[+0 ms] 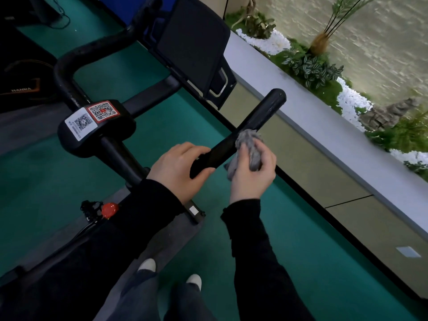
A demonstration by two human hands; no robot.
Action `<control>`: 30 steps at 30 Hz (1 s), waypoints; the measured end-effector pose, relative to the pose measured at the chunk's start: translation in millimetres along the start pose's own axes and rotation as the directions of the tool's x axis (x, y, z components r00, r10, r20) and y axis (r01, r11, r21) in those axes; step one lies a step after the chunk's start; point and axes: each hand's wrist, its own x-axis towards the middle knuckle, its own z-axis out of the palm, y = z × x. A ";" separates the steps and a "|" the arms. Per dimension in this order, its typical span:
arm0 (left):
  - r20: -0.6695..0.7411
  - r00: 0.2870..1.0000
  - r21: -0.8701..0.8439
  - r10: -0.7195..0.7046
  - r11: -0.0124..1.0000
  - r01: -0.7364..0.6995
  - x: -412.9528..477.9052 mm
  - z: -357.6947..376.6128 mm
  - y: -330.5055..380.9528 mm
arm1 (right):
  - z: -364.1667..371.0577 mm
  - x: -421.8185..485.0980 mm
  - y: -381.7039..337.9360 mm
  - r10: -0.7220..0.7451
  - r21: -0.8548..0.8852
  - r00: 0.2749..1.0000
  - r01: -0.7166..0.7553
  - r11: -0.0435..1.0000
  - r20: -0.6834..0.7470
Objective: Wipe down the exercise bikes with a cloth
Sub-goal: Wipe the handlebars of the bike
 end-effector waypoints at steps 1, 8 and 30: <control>-0.004 1.000 0.002 -0.009 1.000 0.009 0.0 0.3 -0.1 | 0.9 4.3 -1.3 0.022 0.015 1.000 -0.022 1.000 0.001; -0.013 0.999 0.025 -0.045 0.999 0.045 -1.3 1.0 -1.9 | -3.4 2.7 4.9 -0.002 0.004 0.996 0.002 1.000 0.089; 0.013 0.995 0.046 -0.100 0.994 0.099 -1.9 0.8 -1.2 | -12.9 28.8 -8.0 -0.510 -0.130 0.660 0.672 0.729 0.551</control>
